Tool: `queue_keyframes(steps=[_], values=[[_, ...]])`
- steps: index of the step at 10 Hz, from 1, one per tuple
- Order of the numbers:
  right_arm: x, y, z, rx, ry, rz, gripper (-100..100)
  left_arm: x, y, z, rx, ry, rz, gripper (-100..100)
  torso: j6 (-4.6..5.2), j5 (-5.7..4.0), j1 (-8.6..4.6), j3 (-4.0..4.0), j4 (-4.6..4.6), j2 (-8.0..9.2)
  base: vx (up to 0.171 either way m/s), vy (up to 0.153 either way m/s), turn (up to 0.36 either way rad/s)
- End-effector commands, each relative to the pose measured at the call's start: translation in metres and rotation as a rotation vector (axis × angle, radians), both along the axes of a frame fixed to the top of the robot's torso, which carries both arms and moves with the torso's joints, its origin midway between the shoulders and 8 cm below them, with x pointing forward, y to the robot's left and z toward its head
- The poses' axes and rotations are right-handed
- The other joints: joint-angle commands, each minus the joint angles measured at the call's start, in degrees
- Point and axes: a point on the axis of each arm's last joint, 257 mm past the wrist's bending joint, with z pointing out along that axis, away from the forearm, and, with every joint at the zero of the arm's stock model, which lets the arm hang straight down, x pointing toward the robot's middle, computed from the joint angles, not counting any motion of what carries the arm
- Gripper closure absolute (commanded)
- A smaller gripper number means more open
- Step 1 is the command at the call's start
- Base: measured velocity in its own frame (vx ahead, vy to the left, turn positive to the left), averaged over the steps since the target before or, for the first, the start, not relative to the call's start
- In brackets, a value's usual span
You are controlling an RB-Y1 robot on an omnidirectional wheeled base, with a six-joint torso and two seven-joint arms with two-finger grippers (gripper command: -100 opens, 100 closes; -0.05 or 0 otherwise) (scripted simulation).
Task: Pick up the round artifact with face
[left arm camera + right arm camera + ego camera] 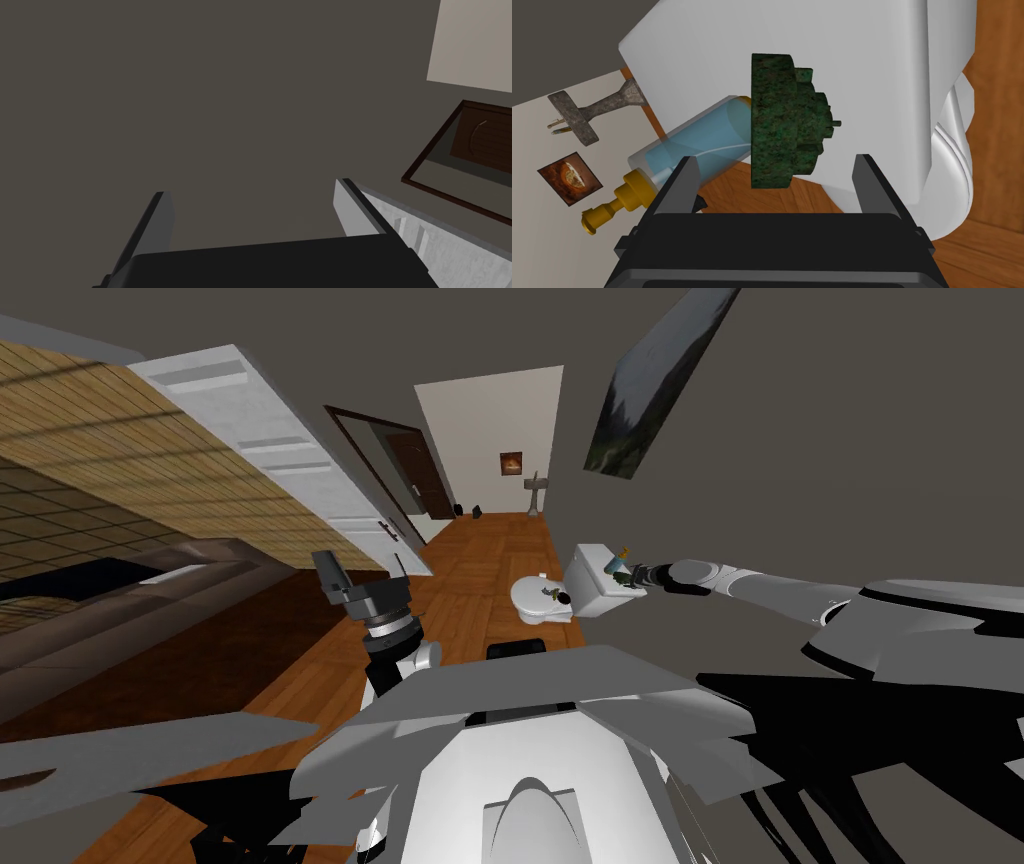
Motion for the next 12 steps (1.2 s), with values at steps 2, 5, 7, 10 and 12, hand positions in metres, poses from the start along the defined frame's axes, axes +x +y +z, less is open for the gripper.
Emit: queue_keyframes(steps=[2, 5, 7, 10, 12], values=[[0.007, 0.018, -0.003, 0.001, 0.006, 0.072, -100, 0.000, 0.000, 0.000, 0.000, 0.000, 0.000, 0, -0.06, 0.00, -0.02, 0.08, 0.03, 0.16, 0.111, 0.010, -0.159], [0.013, 0.034, -0.005, 0.000, 0.007, 0.135, -100, 0.000, 0.000, 0.000, 0.000, 0.000, 0.000, 0, -0.07, 0.01, 0.03, 0.12, 0.04, 0.23, 0.106, 0.032, -0.239], [0.020, 0.051, -0.007, 0.001, 0.006, 0.197, -100, 0.000, 0.000, 0.000, 0.000, 0.000, 0.000, 0, -0.06, 0.01, 0.02, -0.01, 0.00, -0.01, 0.184, 0.040, -0.269], [0.026, 0.067, -0.007, -0.018, 0.007, 0.281, -100, 0.000, 0.000, 0.000, 0.000, 0.000, 0.000, 0, -0.01, 0.03, 0.13, -0.07, -0.03, -0.12, 0.158, 0.064, -0.302], [0.032, 0.083, -0.007, -0.017, -0.001, 0.340, -100, 0.000, 0.000, 0.000, 0.000, 0.000, 0.000, 0, -0.01, 0.04, 0.18, -0.06, -0.02, -0.10, 0.163, 0.094, -0.320]])
